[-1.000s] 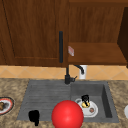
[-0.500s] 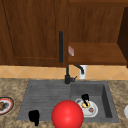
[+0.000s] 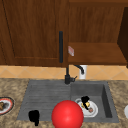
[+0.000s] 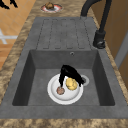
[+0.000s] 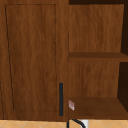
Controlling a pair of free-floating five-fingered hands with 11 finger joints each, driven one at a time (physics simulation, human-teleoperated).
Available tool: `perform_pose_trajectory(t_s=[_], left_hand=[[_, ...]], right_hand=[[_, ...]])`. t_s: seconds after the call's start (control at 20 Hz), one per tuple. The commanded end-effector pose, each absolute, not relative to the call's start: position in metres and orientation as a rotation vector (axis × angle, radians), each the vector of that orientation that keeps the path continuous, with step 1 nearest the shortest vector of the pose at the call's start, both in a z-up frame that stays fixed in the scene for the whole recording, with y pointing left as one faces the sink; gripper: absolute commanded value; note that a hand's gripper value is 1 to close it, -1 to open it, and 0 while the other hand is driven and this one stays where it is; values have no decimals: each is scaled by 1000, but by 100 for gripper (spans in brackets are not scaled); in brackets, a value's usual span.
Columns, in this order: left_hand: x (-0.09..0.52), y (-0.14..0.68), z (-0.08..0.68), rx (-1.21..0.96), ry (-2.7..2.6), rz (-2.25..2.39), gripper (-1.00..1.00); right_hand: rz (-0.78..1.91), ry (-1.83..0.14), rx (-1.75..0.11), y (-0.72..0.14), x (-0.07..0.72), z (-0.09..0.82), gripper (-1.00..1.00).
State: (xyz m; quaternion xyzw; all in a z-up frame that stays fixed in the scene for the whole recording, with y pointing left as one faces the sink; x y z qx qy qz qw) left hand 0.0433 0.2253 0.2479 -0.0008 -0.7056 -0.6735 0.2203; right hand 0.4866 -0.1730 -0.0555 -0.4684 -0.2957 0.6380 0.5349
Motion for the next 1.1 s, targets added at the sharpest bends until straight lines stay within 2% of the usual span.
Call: perform_pose_trajectory(t_s=[0.0,0.25,0.8,1.05], left_hand=[[43,225,248,-2,-1951,-1862,0],[43,225,248,-2,-1951,-1862,0],[43,225,248,-2,-1951,-1862,0],[43,225,248,-2,-1951,-1862,0]], right_hand=[[1399,-646,-1115,-172,485,-70,-100],[1340,-615,-1093,-166,486,-86,-100],[1488,-511,-832,-169,546,-93,-100],[1435,-483,-768,-173,529,-82,-100]])
